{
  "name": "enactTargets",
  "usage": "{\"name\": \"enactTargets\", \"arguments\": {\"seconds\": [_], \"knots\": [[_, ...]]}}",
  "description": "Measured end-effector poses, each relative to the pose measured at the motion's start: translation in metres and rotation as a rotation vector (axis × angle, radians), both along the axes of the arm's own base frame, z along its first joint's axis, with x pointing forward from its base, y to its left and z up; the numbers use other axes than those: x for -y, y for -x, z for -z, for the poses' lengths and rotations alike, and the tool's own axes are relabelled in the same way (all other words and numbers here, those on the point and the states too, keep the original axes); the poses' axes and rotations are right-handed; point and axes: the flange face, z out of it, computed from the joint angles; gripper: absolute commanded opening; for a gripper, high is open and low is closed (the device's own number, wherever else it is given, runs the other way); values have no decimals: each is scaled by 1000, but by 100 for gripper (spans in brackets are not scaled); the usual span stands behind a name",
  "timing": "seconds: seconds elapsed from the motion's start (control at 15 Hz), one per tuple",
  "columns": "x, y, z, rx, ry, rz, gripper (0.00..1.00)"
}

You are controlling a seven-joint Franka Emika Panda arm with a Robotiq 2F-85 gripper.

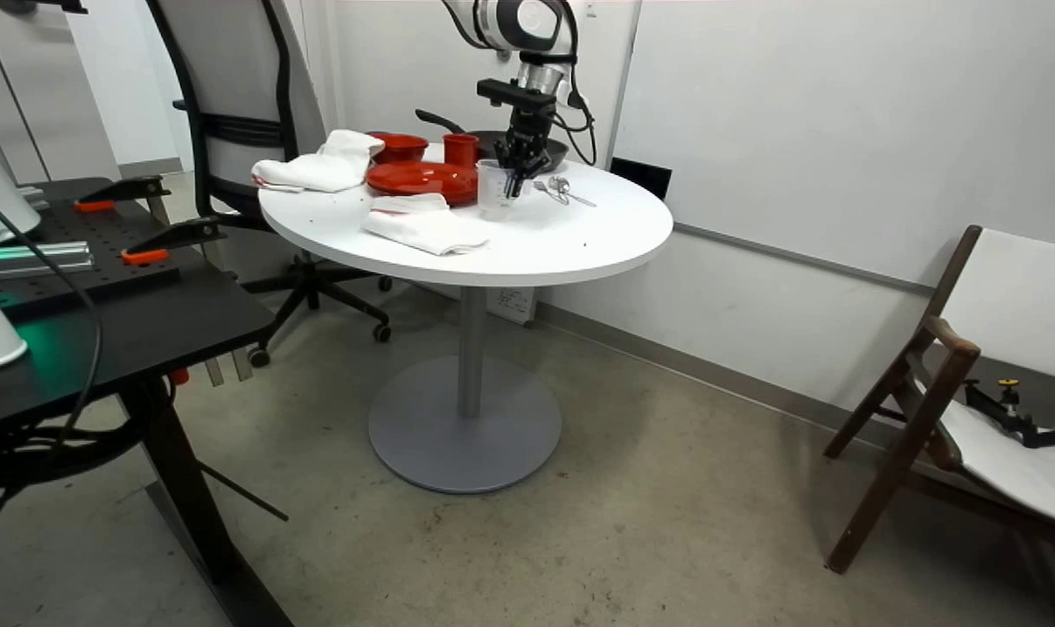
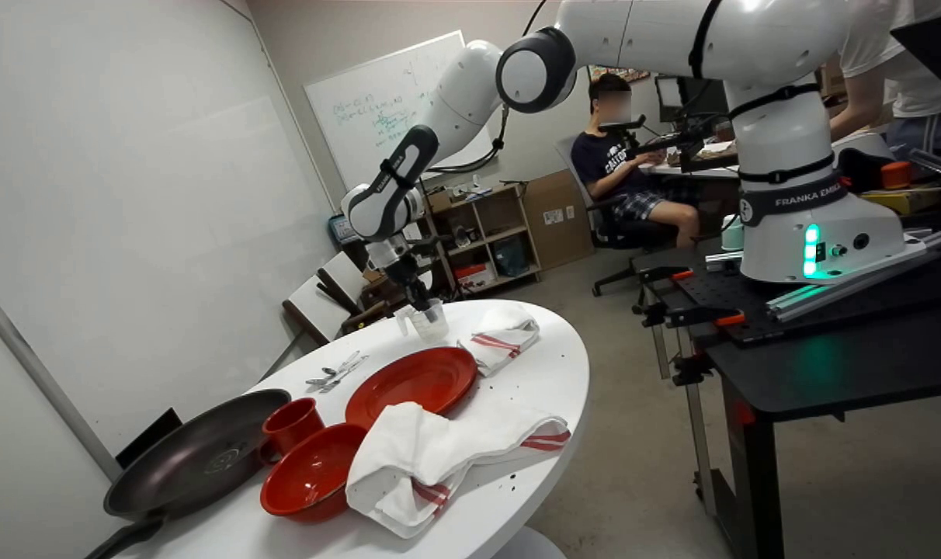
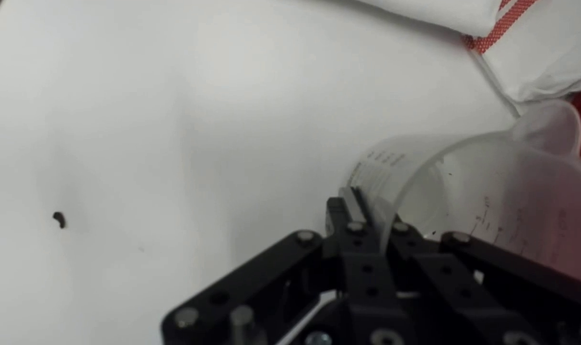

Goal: Move the measuring jug to the right

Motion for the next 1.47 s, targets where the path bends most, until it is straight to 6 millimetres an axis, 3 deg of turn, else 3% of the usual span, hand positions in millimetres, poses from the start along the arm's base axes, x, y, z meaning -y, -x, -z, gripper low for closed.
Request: {"name": "enactTargets", "arguments": {"seconds": [0.13,0.2,0.27,0.53,0.93,1.2,1.47], "knots": [[0,0,7,-9,-2,-1,1],[0,0,10,-13,-3,-1,28],[-1,0,12,-17,-4,-1,29],[-1,-1,13,-37,-9,-1,56],[5,-9,-11,-18,-4,4,99],[10,-17,-41,26,6,8,100],[4,-23,-91,84,5,3,100]]}}
